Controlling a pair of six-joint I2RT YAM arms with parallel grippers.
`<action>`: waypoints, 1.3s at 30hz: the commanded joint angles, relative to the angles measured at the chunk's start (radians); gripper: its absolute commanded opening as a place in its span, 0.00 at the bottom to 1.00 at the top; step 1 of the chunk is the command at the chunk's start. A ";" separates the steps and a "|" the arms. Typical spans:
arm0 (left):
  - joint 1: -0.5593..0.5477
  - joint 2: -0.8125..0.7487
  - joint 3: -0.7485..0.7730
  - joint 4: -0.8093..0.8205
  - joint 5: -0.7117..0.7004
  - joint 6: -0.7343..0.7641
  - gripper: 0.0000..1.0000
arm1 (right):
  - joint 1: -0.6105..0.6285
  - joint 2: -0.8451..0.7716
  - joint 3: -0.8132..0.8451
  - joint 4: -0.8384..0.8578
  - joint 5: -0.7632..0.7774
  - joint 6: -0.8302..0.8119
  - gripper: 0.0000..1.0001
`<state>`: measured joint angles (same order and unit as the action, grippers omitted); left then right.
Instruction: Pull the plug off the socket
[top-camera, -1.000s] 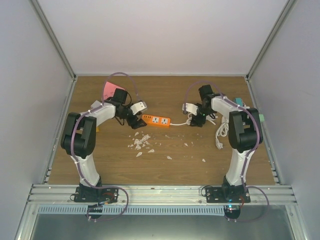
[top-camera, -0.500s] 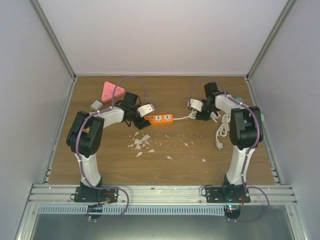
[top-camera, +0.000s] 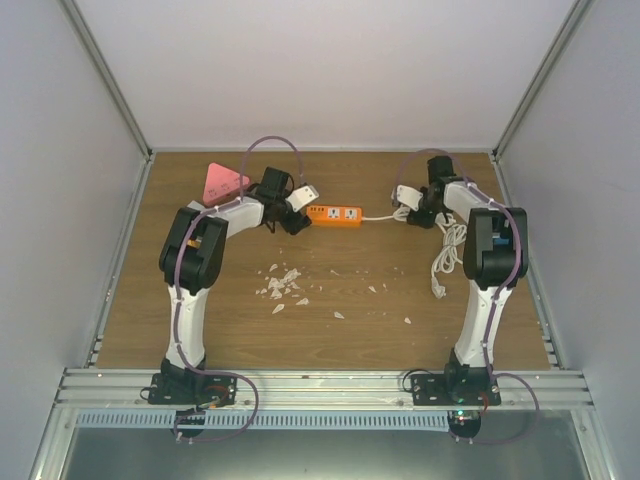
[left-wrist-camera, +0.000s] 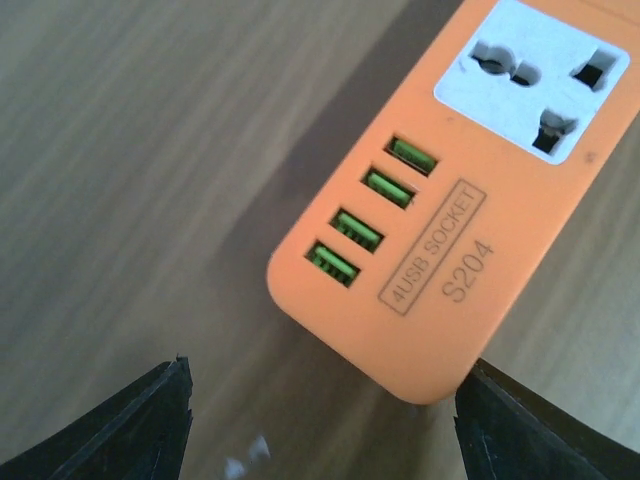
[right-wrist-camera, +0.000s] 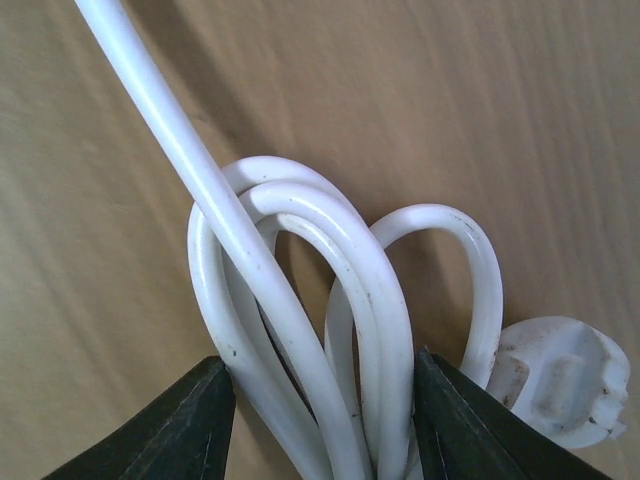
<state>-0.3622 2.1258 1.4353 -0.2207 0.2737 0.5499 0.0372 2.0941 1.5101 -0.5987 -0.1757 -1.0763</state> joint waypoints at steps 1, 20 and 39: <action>-0.023 0.063 0.103 0.000 0.001 -0.023 0.73 | -0.056 0.052 0.065 0.046 0.048 -0.040 0.51; -0.026 -0.078 -0.004 -0.056 0.075 -0.003 0.99 | -0.114 -0.046 0.243 -0.171 -0.126 0.025 0.80; -0.023 -0.264 -0.166 -0.090 0.177 0.007 0.99 | -0.274 -0.368 -0.084 -0.330 -0.087 -0.105 0.83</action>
<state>-0.3809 1.9110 1.2961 -0.3119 0.4095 0.5495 -0.1490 1.7557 1.4303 -0.8898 -0.2829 -1.1545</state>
